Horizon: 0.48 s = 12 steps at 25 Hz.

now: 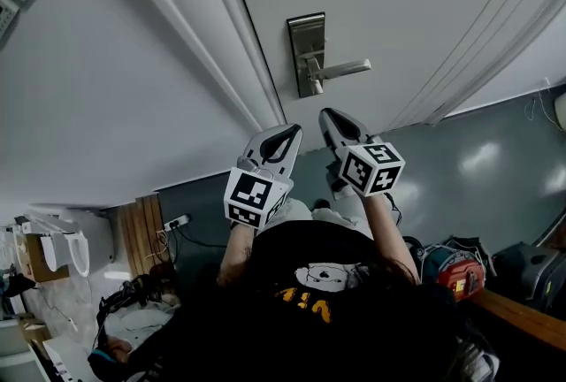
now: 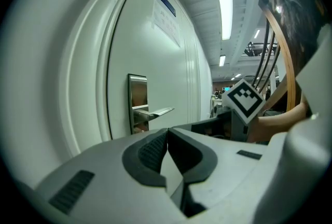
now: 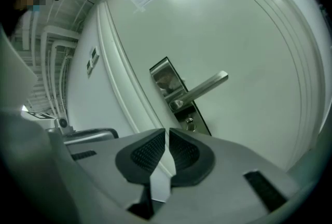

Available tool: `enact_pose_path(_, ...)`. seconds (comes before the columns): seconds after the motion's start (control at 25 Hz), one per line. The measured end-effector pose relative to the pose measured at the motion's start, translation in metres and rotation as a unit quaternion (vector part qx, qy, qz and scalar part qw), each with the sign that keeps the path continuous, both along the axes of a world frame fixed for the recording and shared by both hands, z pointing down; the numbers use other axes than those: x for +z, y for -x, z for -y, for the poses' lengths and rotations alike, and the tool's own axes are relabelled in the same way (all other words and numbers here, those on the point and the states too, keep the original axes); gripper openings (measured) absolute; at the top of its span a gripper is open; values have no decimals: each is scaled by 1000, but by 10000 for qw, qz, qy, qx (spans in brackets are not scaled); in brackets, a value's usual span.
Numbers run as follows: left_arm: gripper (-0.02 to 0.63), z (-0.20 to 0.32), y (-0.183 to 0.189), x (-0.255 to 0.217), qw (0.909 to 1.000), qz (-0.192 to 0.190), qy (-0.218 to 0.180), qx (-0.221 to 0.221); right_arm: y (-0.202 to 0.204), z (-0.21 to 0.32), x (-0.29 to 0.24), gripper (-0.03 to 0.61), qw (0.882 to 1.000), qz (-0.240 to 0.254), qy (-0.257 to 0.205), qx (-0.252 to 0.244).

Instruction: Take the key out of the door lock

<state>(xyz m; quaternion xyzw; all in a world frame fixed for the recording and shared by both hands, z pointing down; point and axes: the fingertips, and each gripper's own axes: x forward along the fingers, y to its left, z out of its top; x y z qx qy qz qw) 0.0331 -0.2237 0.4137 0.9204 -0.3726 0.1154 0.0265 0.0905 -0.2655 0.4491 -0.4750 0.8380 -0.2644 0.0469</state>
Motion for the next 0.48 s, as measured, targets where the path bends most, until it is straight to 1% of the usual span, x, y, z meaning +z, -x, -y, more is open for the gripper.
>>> enact_pose_path(0.12, 8, 4, 1, 3, 10000, 14, 12, -22, 3, 12, 9, 15, 9999, 114, 107, -45)
enact_pose_path(0.2, 8, 7, 2, 4, 10000, 0, 13, -47, 6, 19, 15, 59, 9996, 185, 185, -97)
enact_pose_path(0.28, 8, 10, 3, 4, 10000, -33, 6, -91, 8, 26, 21, 67, 9990, 318, 296, -110)
enact_pose_path(0.36, 8, 12, 3, 4, 9999, -66, -9, -128, 7, 32, 26, 75, 9976, 534, 443, -85)
enact_pose_path(0.48, 8, 13, 3, 2, 9998, -103, -27, -137, 5, 40, 33, 111, 9927, 983, 705, -38)
